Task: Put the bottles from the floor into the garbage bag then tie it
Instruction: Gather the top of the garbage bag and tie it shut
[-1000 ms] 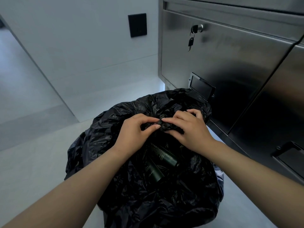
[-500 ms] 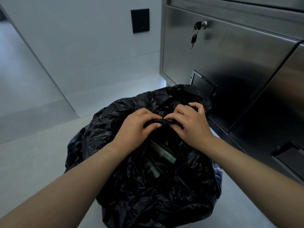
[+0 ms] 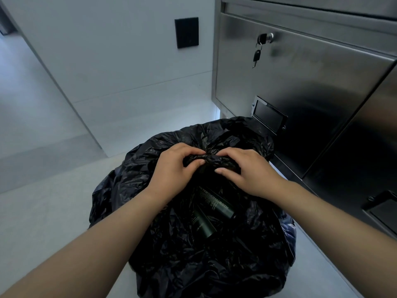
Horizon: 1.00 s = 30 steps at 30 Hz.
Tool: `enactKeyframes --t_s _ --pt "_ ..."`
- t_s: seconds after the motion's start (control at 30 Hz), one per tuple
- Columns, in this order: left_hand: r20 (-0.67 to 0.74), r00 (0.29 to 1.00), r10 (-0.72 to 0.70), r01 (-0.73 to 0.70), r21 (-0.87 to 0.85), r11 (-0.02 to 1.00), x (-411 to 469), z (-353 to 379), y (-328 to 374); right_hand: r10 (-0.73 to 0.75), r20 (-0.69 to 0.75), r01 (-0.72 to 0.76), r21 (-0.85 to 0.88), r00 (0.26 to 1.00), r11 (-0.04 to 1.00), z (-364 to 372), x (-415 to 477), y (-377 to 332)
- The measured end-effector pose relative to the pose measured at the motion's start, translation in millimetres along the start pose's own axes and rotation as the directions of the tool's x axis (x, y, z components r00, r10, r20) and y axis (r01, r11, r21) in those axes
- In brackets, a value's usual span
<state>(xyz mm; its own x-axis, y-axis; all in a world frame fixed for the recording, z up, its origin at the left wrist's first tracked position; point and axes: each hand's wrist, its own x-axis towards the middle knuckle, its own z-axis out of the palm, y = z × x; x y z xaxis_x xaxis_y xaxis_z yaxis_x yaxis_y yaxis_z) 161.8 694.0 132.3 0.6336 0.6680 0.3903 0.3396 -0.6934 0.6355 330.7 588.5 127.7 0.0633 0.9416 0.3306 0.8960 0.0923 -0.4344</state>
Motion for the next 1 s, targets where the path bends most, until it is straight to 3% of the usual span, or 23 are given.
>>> enactKeyframes --t_s 0.13,0.3,0.43,0.53,0.63,0.83,0.9,1.0 --pt "0.002 0.998 -0.069 0.069 -0.078 0.995 0 -1 -5 0.027 -0.026 -0.025 0.068 0.999 0.997 1 -2 -2" --pt "-0.154 0.982 -0.112 0.079 -0.211 0.974 1 0 2 0.113 -0.132 -0.108 0.049 0.985 0.993 2 -2 1" --pt "-0.157 0.973 -0.168 0.11 -0.321 0.941 5 0 9 0.157 -0.236 -0.156 0.025 0.959 0.987 0 -1 4" --pt "-0.165 0.97 -0.177 0.12 -0.304 0.945 6 -1 9 0.172 -0.292 -0.181 -0.003 0.941 0.983 1 -1 5" --pt "-0.171 0.981 -0.096 0.045 -0.284 0.958 7 -3 12 0.198 -0.323 -0.214 -0.013 0.925 0.977 2 -2 6" --pt "-0.071 0.992 0.106 -0.109 -0.038 0.993 9 5 24 0.04 -0.338 -0.053 -0.031 0.94 0.998 12 1 -13" --pt "-0.021 0.999 0.046 -0.046 -0.025 0.999 8 7 22 0.013 -0.352 -0.029 -0.039 0.936 0.999 14 1 -13" --pt "0.089 0.985 -0.149 0.159 -0.109 0.981 7 9 15 -0.01 -0.363 -0.009 -0.051 0.932 0.999 14 -5 -8"
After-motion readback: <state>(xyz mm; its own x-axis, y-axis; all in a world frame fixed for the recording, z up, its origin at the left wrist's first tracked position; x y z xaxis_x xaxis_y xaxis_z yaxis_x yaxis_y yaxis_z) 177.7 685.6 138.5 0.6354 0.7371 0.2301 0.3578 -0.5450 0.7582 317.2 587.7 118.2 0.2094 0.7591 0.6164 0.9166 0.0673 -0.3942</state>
